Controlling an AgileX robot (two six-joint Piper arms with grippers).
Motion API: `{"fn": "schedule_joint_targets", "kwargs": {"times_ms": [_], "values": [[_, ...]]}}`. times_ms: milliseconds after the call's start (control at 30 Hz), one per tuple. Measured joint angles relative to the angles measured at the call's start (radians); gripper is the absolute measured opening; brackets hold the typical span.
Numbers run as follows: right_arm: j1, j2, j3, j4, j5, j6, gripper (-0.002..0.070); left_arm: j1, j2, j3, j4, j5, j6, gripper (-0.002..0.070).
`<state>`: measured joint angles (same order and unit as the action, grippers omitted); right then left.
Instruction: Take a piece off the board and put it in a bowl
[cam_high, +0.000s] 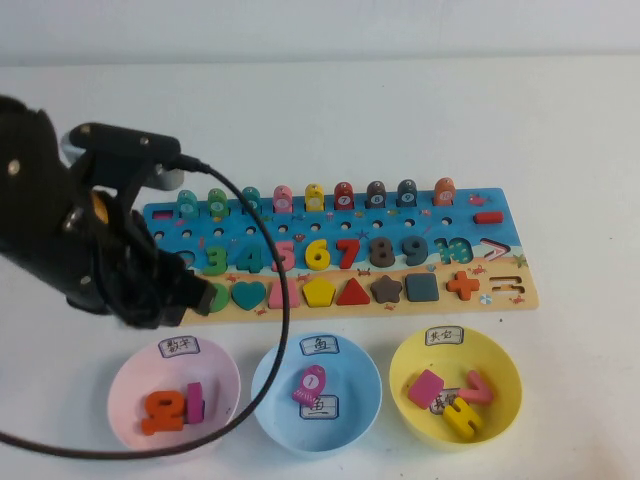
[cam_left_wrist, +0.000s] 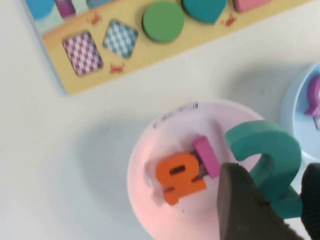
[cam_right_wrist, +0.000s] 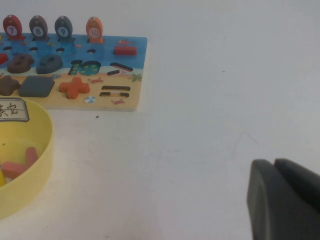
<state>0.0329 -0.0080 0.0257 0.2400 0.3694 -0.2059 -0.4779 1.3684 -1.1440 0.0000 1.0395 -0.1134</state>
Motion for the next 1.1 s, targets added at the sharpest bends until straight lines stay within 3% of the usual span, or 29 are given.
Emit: {"fn": "schedule_joint_targets", "kwargs": {"times_ms": [400, 1100], "values": [[0.000, 0.000, 0.000, 0.000, 0.000, 0.000, -0.0017, 0.000, -0.081, 0.300, -0.012, -0.183, -0.075, 0.0207], [0.000, 0.000, 0.000, 0.000, 0.000, 0.000, -0.0017, 0.000, 0.092, 0.312, -0.071, -0.281, -0.110, 0.0207]]}}
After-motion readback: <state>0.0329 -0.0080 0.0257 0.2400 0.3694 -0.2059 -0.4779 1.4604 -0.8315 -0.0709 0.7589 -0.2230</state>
